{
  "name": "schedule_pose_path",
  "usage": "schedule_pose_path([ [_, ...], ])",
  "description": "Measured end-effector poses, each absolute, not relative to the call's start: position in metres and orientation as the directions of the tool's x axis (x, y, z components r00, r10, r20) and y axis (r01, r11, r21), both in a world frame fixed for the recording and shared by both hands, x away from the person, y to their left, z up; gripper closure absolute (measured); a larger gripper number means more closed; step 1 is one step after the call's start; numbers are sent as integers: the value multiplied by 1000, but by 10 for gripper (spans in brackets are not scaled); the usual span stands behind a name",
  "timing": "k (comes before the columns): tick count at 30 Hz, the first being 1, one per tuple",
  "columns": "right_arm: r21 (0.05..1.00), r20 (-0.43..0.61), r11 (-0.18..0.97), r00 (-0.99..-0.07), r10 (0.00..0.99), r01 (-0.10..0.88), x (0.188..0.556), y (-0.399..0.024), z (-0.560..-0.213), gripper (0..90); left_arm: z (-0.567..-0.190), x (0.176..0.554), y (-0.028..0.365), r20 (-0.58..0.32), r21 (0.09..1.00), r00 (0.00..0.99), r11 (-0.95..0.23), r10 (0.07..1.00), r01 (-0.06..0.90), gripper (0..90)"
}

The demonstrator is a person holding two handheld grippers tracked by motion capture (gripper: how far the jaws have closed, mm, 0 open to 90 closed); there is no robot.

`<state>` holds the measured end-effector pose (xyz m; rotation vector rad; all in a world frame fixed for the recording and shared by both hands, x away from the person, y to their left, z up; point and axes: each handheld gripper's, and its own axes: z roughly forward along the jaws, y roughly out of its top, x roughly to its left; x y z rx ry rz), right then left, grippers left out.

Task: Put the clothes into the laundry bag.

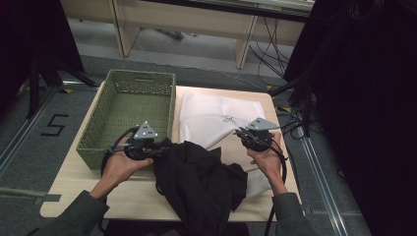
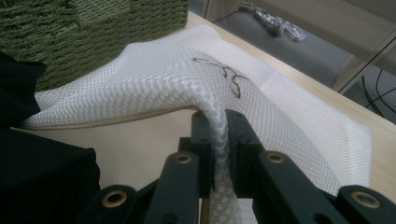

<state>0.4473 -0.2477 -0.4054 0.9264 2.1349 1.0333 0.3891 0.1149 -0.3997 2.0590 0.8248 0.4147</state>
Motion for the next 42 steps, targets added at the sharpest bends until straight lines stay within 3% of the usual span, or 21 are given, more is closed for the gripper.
schedule_pose_path([
  [2,824,-199,459,-588,784,333,447,-248,-405,828,-394,386,111,-14,821,749,-421,662,387,874],
  [4,830,-201,454,-585,786,324,448,-247,-406,828,-388,383,103,-57,845,767,-379,639,378,874],
  [10,825,-198,457,-588,785,333,448,-247,-406,829,-359,388,41,4,861,845,-432,534,269,871],
  [12,822,-203,463,-590,781,332,448,-247,-404,828,-359,399,12,-30,855,872,-439,489,275,869],
  [17,825,-197,456,-587,785,334,448,-249,-404,830,-386,414,-55,-52,803,902,-519,429,293,859],
  [22,829,-205,457,-586,784,321,448,-251,-405,832,-428,432,-86,-81,725,898,-593,432,351,789],
  [24,824,-188,453,-592,784,339,447,-249,-405,832,-432,434,-88,-102,714,887,-588,450,380,664],
  [26,821,-182,453,-592,785,348,446,-247,-406,833,-422,432,-82,-76,708,904,-615,422,346,498],
  [28,824,-212,470,-597,774,316,448,-246,-407,834,-408,427,-73,-72,734,894,-583,442,348,391],
  [30,815,-194,466,-597,779,344,447,-245,-406,834,-395,426,-62,-63,749,889,-567,454,343,299],
  [36,819,-203,468,-596,777,331,445,-241,-405,834,-367,442,-20,-141,767,851,-487,506,417,238],
  [42,819,-210,477,-607,766,318,446,-237,-402,834,-366,466,-11,-85,764,804,-479,589,432,302],
])
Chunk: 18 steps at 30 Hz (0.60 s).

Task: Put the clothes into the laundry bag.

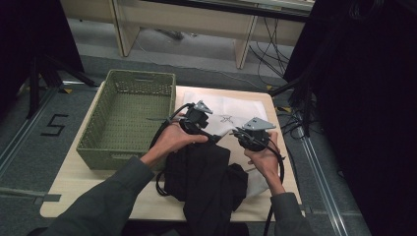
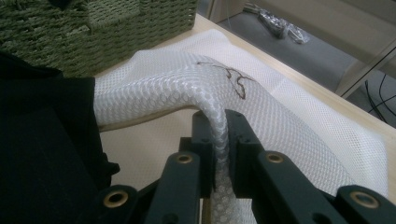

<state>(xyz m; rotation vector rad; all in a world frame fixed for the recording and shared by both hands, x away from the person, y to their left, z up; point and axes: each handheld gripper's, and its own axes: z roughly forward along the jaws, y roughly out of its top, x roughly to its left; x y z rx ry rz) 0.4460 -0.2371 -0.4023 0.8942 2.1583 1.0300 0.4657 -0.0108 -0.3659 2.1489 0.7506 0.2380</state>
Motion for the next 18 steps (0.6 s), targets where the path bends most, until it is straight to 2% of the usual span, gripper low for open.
schedule_pose_path([
  [2,827,-217,471,-598,772,308,446,-235,-401,836,-374,473,-15,-78,748,807,-500,586,436,350],
  [4,830,-215,469,-604,768,301,446,-232,-400,837,-385,481,-22,-107,740,804,-493,585,458,360],
  [6,821,-198,474,-620,759,318,445,-229,-398,837,-393,486,-29,-90,738,806,-504,585,448,428],
  [10,823,-204,476,-622,756,309,444,-227,-398,836,-399,494,-33,-56,763,801,-492,596,419,751],
  [11,823,-189,469,-624,758,321,444,-228,-398,837,-398,495,-31,-44,767,800,-493,599,411,801],
  [13,823,-189,469,-625,758,320,444,-230,-398,834,-393,497,-25,-73,776,799,-469,597,421,839],
  [15,829,-175,459,-632,755,320,444,-230,-399,821,-389,497,-22,-31,765,816,-512,578,391,854],
  [18,831,-169,456,-635,754,320,441,-227,-397,714,-384,497,-20,11,745,826,-556,563,369,857],
])
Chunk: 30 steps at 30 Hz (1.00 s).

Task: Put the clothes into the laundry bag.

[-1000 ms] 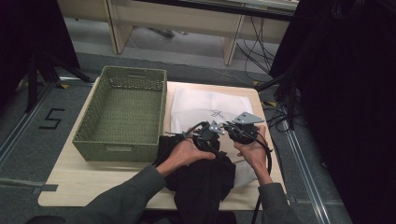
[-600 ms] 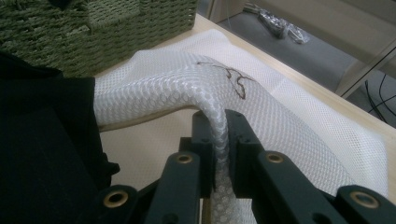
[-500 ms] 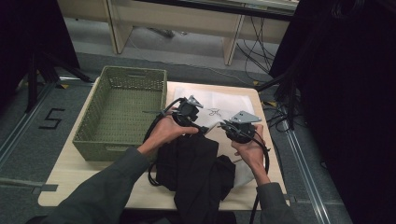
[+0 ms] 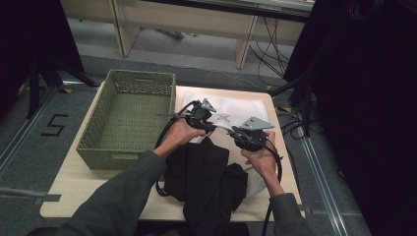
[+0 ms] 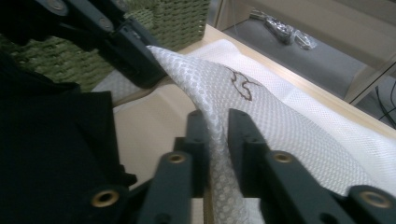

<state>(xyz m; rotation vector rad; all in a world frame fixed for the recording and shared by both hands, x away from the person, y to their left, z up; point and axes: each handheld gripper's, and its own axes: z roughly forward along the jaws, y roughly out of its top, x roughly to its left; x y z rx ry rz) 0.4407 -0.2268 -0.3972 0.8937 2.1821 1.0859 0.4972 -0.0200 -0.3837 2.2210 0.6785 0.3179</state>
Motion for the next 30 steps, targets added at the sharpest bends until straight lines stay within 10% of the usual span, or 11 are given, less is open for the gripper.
schedule_pose_path([
  [5,841,-59,383,-641,765,381,408,-228,-380,479,-382,499,-16,1,744,839,-562,544,363,856],
  [19,702,115,499,-773,624,508,348,-186,-457,255,-380,503,-7,2,717,870,-607,493,343,857],
  [21,666,32,578,-792,610,472,348,-178,-465,315,-381,502,-8,-12,724,866,-594,499,352,858],
  [26,663,-29,608,-797,603,436,367,-181,-466,821,-378,494,-5,11,707,887,-631,461,319,860],
  [30,707,-129,578,-729,672,408,381,-191,-449,851,-374,493,-1,17,713,888,-628,460,312,861],
])
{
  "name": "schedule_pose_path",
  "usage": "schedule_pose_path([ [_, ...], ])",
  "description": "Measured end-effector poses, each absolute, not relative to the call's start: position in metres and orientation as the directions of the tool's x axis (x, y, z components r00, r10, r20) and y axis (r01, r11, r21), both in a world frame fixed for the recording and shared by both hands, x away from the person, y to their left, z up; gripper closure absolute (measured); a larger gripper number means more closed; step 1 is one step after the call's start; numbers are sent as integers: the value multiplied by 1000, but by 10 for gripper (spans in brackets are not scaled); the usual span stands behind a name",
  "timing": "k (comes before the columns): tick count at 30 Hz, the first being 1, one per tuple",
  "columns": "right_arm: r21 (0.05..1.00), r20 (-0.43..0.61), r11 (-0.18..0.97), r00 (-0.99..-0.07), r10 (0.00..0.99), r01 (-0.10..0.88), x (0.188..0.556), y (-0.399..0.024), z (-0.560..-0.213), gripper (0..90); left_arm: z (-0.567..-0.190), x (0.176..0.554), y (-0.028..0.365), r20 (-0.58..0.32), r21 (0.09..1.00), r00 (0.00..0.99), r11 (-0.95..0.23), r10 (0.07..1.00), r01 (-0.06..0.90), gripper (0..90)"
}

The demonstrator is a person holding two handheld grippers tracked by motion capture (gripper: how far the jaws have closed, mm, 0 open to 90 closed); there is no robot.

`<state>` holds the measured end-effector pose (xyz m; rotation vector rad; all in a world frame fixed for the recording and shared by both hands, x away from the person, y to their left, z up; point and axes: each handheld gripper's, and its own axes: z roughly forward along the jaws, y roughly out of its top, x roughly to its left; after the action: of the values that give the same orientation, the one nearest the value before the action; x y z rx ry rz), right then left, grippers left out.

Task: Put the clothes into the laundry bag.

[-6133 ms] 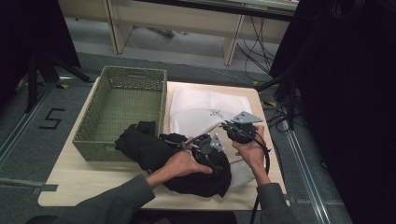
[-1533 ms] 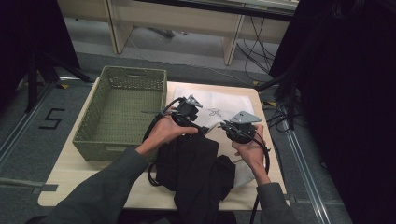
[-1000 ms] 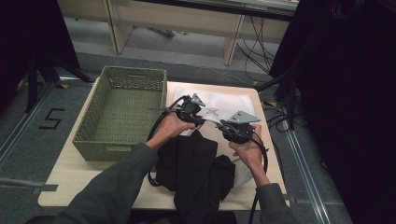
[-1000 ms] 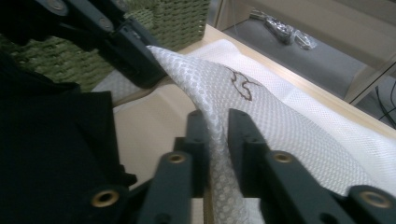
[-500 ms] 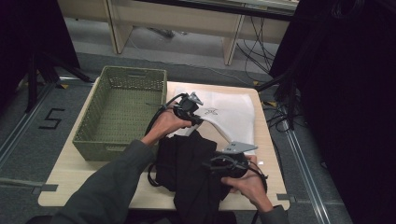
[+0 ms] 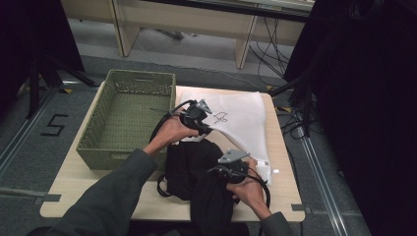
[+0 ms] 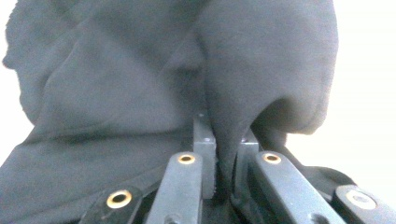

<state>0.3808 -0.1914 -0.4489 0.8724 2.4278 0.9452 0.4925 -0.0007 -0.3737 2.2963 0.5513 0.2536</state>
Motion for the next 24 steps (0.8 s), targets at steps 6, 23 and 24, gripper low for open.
schedule_pose_path([
  [6,727,-193,528,-607,771,440,430,-206,-434,852,-372,491,5,17,708,895,-637,446,305,862],
  [23,803,-9,368,-608,794,469,400,-235,-400,416,-380,494,3,-5,691,889,-640,458,334,857],
  [24,804,-24,385,-621,783,453,393,-239,-400,408,-380,493,3,-4,691,888,-641,459,335,857],
])
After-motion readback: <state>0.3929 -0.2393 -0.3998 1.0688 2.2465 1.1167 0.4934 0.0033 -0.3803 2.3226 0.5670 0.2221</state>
